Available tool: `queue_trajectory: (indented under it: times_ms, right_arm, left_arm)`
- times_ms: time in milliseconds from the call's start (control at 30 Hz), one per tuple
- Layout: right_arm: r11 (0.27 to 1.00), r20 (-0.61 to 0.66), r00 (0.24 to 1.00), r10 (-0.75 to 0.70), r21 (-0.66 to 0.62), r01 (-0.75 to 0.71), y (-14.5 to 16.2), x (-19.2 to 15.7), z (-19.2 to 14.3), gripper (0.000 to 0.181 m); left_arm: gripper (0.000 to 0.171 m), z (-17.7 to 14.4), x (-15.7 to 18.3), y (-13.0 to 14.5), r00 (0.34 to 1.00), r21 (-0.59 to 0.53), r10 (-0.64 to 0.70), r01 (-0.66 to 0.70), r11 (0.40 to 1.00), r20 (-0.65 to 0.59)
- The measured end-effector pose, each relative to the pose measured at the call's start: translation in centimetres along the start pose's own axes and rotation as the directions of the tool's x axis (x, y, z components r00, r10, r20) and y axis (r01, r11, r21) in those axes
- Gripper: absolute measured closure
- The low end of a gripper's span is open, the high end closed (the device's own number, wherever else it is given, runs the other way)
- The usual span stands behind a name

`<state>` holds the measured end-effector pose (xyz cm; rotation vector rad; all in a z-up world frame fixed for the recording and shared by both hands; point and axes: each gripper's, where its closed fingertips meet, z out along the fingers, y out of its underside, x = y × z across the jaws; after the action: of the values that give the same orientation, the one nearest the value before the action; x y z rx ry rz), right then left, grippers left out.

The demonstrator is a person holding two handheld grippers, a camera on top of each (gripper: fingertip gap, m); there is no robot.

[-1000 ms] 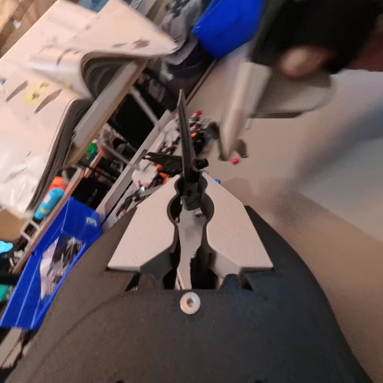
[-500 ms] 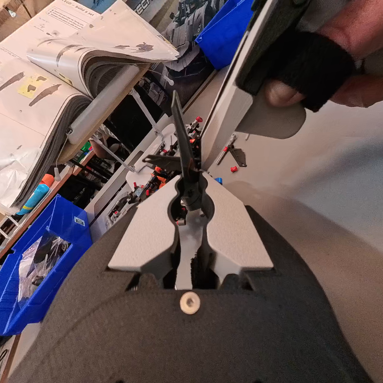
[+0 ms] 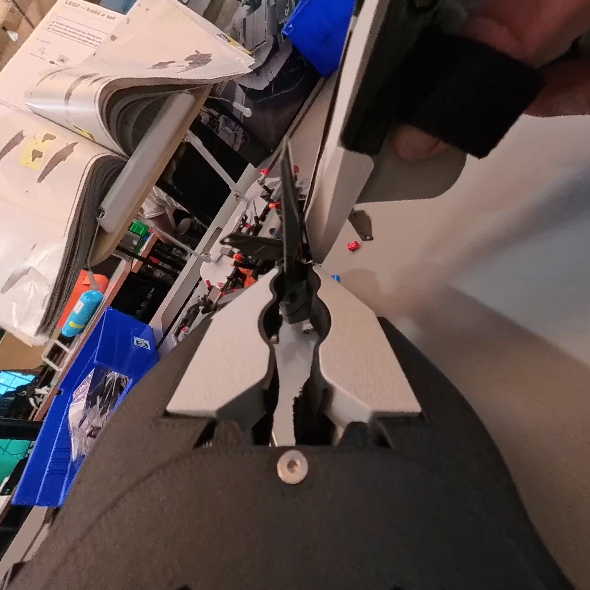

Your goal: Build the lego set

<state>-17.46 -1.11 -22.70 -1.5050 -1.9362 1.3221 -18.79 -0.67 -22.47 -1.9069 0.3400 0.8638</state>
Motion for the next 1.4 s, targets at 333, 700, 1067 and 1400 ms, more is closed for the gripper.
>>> queue_trajectory:
  times_ms: [333, 700, 1067, 1400]
  right_arm:
    - [0.979, 0.089, 0.977, 0.192, 0.057, -0.198, 0.7, 0.2, -0.6, 0.176]
    - [1.0, -0.05, 0.999, -0.021, 0.008, 0.022, 2.0, -0.8, -2.0, 0.177]
    - [0.952, 0.298, 0.913, 0.277, 0.045, -0.304, 1.6, -1.9, -5.0, 0.176]
    - [0.727, 0.695, 0.516, 0.501, -0.016, -0.686, -0.4, -2.1, -7.2, 0.177]
  left_arm:
    - [0.16, 0.4, 0.9, -0.3, 0.999, 0.001, -0.011, 0.011, 1.0, -0.034]
    - [0.16, 0.2, 0.1, -0.1, 0.997, 0.004, -0.068, 0.069, 0.998, -0.018]
    - [0.161, 0.2, -0.5, 0.6, 0.986, 0.009, -0.152, 0.153, 0.988, -0.066]
    - [0.16, -0.6, 1.2, 1.7, 0.97, -0.044, -0.193, 0.188, 0.981, -0.15]
